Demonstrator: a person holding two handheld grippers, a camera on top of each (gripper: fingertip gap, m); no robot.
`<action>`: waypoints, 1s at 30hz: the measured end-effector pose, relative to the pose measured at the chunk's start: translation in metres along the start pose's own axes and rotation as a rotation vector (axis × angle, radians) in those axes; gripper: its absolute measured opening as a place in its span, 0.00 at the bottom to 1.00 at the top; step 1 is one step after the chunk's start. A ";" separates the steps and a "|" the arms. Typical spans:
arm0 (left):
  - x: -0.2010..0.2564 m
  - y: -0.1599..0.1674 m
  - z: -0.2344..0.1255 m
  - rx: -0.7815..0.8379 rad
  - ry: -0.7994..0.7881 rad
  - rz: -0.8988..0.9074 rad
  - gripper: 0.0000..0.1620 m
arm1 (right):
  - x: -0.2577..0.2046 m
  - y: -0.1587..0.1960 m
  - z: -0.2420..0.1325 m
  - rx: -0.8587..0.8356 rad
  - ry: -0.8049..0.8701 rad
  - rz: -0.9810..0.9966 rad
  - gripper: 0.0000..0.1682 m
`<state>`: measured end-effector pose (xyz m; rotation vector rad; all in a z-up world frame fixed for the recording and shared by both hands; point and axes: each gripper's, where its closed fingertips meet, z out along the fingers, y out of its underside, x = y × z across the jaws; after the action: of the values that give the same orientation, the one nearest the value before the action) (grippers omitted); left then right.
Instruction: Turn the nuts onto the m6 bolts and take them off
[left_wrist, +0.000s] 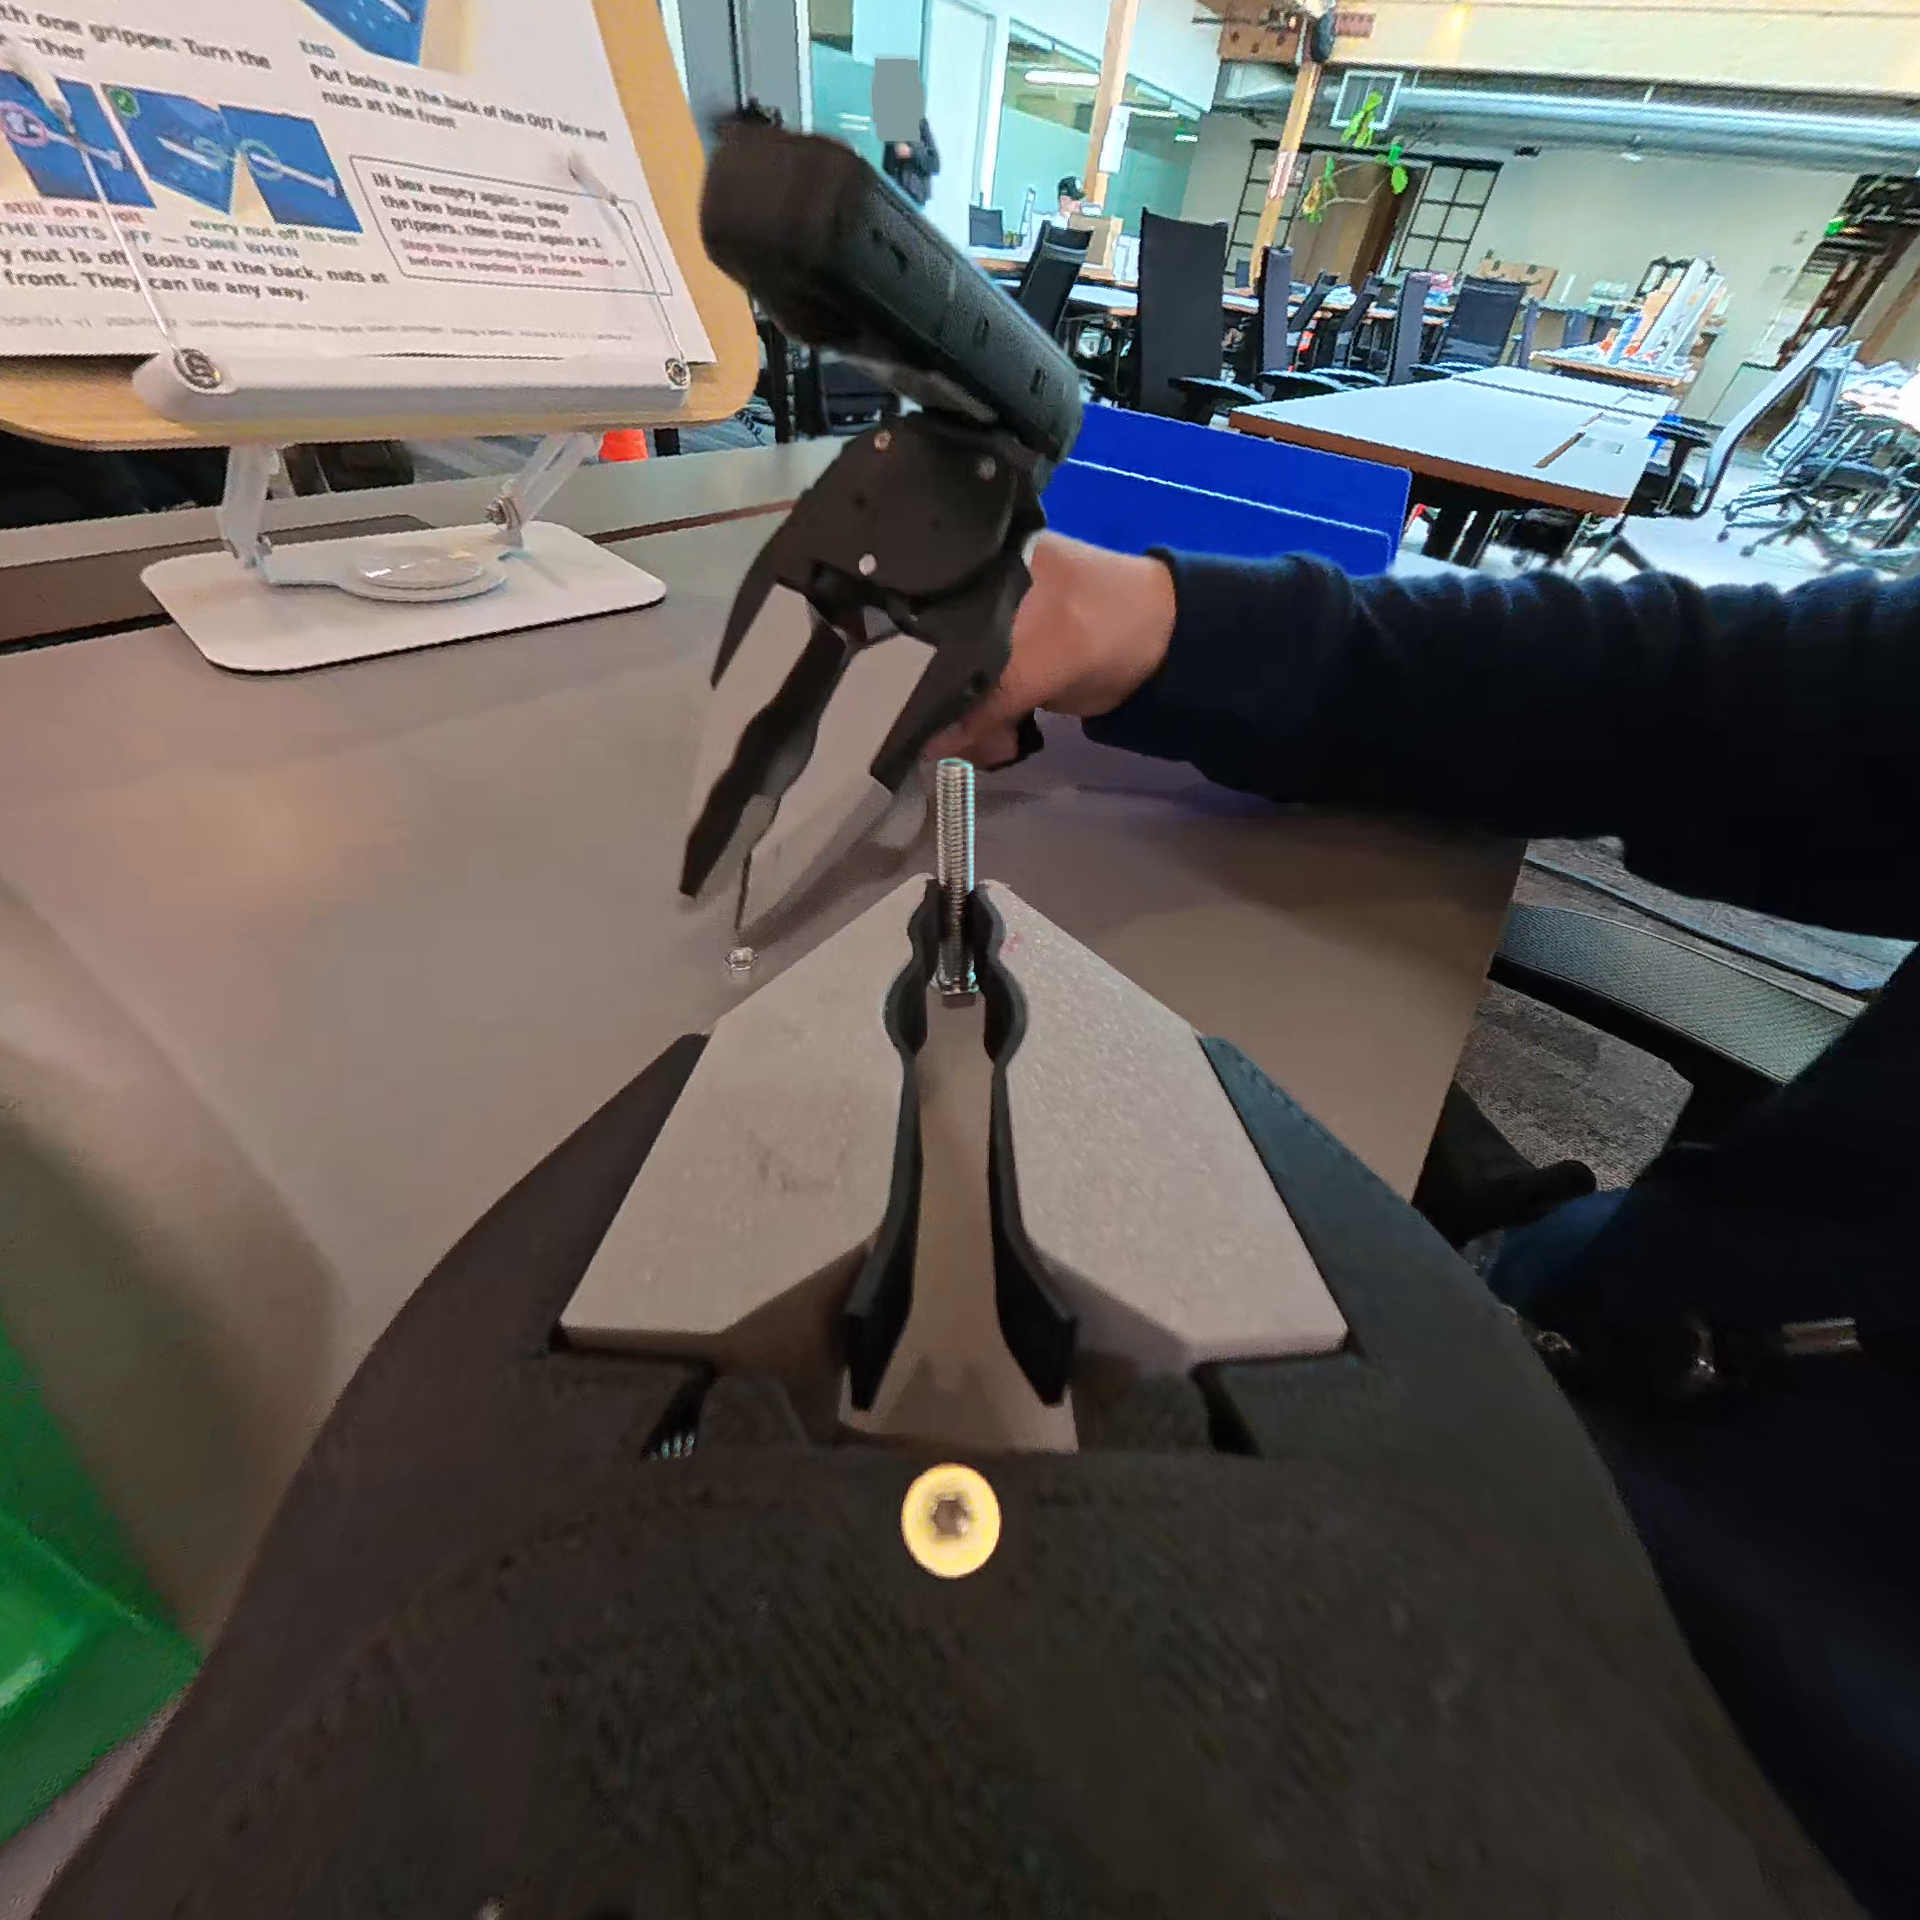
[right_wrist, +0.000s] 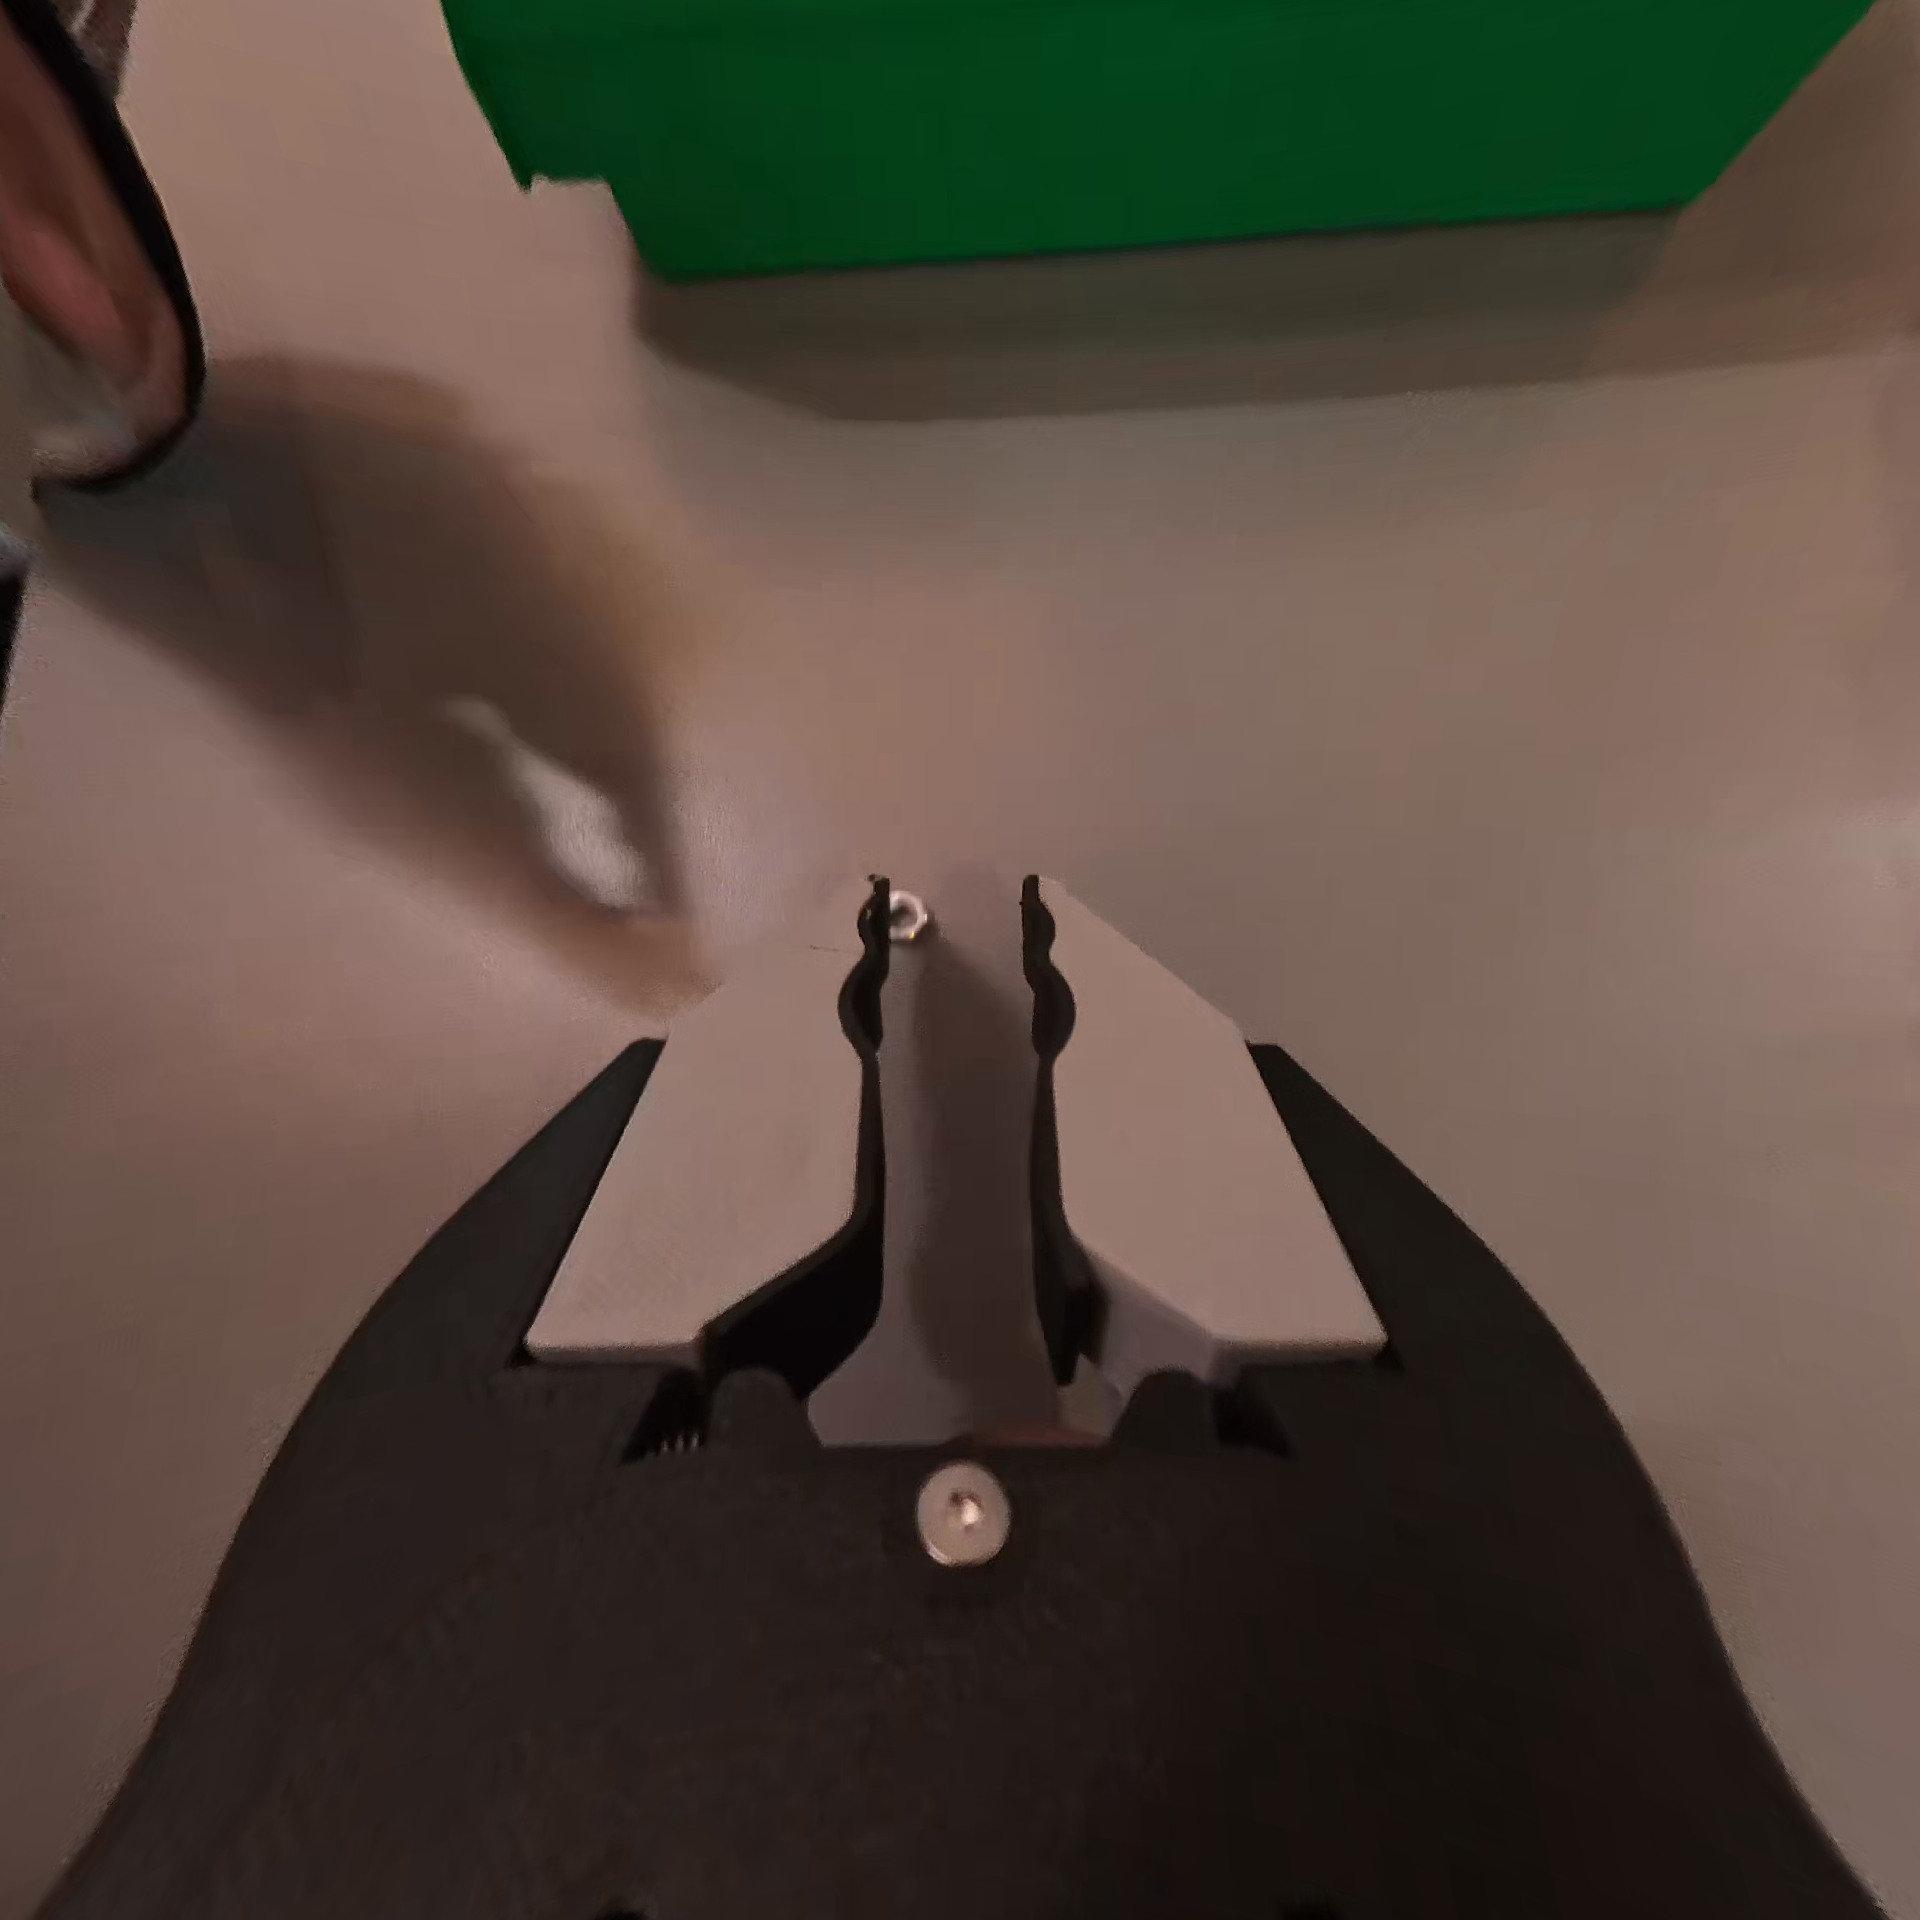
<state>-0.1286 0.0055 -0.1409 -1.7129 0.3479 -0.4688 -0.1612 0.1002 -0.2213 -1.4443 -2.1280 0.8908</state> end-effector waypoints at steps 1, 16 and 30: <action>0.001 0.000 0.001 0.001 0.011 0.002 0.02 | -0.002 0.005 0.001 -0.001 -0.004 -0.014 0.13; 0.003 0.011 0.013 -0.053 0.042 0.013 0.02 | -0.011 0.010 0.011 0.043 -0.042 -0.165 0.04; -0.018 -0.075 0.125 0.122 0.147 0.034 0.02 | 0.034 0.030 -0.078 0.139 0.241 0.167 0.04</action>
<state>-0.0854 0.1362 -0.0883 -1.5559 0.4449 -0.5817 -0.1033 0.1613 -0.1880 -1.5868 -1.7578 0.8566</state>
